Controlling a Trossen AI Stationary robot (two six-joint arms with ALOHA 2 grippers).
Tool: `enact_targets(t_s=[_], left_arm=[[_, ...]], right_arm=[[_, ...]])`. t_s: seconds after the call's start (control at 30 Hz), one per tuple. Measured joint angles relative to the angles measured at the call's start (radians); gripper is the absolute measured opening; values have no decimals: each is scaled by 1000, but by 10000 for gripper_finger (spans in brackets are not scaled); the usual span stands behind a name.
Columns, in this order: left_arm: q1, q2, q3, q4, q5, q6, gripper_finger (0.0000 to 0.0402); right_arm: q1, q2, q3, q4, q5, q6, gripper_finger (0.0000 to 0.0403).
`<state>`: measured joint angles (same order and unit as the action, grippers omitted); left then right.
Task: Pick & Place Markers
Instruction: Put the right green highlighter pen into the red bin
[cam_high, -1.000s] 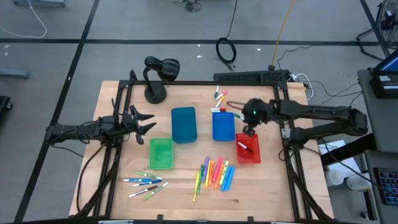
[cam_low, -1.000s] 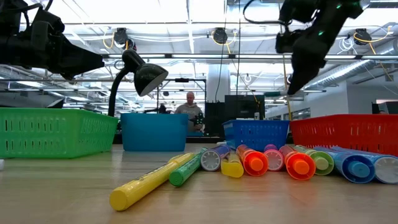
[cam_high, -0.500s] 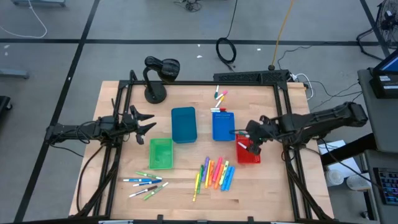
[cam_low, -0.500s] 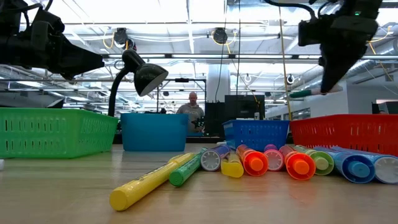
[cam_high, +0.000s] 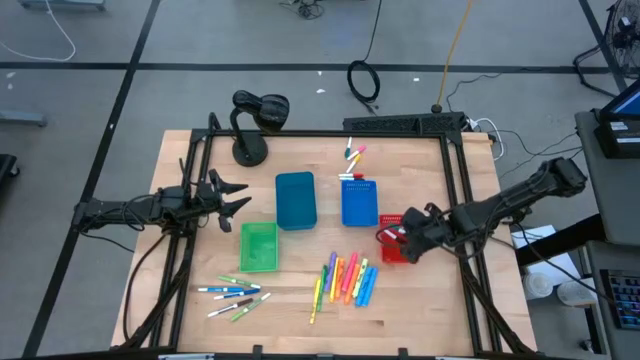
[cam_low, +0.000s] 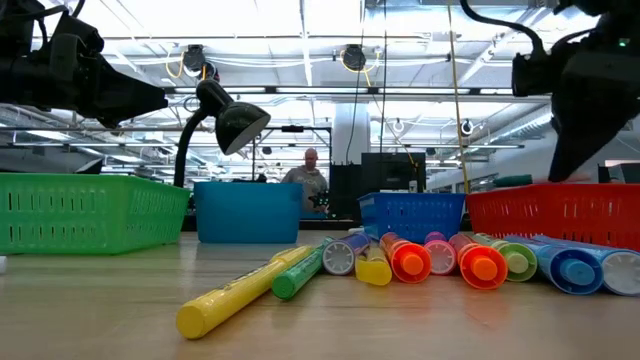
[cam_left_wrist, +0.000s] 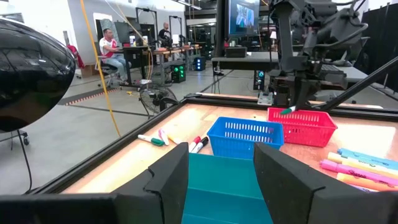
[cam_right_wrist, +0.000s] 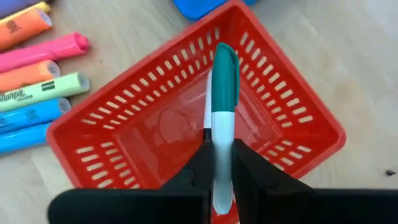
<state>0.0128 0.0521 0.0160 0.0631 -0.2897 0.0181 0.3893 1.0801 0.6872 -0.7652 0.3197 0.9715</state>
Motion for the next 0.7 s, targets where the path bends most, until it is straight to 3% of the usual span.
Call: enact_targets(t_s=[0.7], left_arm=[[0,0,0,0,0,0,184]], right_arm=[[5,0,-92,127,23,8,26]])
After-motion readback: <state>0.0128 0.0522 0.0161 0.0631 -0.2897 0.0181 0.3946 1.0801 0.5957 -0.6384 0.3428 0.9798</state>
